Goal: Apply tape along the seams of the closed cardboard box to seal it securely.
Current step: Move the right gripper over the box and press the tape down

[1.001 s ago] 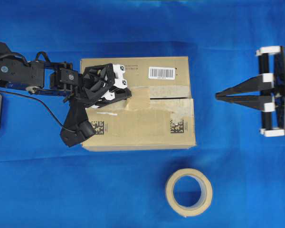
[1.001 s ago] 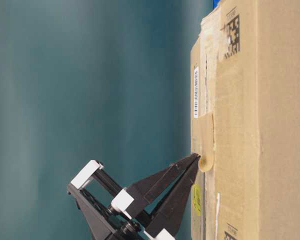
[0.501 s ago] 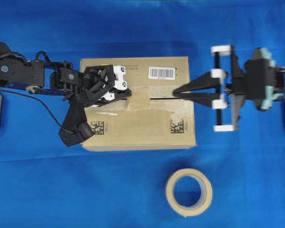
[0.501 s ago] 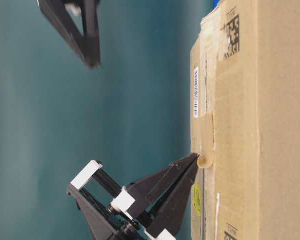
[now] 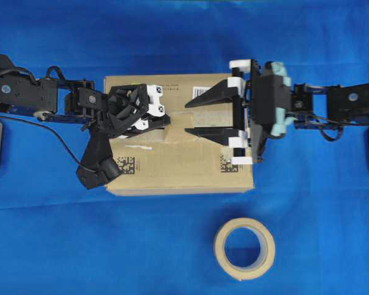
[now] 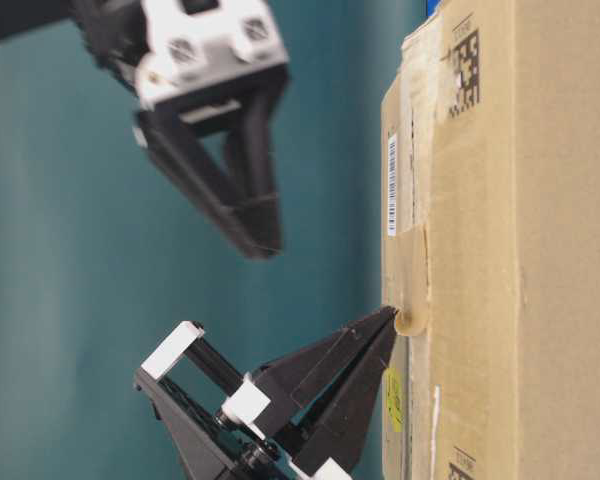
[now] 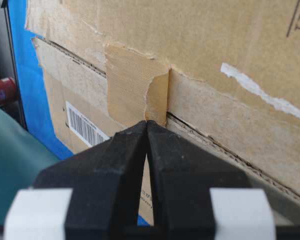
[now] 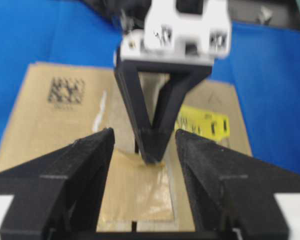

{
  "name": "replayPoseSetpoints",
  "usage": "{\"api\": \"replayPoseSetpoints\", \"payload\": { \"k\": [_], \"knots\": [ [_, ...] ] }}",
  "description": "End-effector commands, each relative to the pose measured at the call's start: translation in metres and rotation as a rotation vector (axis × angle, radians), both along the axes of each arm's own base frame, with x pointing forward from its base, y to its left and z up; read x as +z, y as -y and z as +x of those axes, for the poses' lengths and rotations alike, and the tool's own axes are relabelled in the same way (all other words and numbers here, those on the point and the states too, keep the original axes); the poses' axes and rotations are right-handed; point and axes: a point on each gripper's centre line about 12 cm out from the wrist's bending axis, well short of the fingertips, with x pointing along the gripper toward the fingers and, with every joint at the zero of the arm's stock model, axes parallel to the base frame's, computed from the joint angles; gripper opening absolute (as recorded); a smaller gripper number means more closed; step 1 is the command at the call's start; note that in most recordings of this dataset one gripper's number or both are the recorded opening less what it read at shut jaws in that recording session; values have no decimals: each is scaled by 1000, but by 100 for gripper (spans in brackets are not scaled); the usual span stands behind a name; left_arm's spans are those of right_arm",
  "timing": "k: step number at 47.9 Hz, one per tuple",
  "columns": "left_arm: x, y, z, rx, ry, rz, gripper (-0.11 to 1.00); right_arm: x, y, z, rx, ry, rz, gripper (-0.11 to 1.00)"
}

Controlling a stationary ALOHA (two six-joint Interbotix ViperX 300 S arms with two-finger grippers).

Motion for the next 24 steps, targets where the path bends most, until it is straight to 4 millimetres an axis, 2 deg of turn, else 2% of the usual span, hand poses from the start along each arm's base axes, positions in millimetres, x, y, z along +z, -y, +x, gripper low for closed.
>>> {"api": "replayPoseSetpoints", "payload": {
  "k": [1, 13, 24],
  "knots": [
    [11, -1, 3, 4, 35, 1, 1, 6, 3, 8, -13, 30, 9, 54],
    [11, -1, 3, 4, 35, 1, 1, -26, 5, 24, -22, -45, 25, 54],
    [11, -1, 3, 4, 35, 1, 1, -40, 6, 30, -25, -71, 30, 54]
  ]
}}
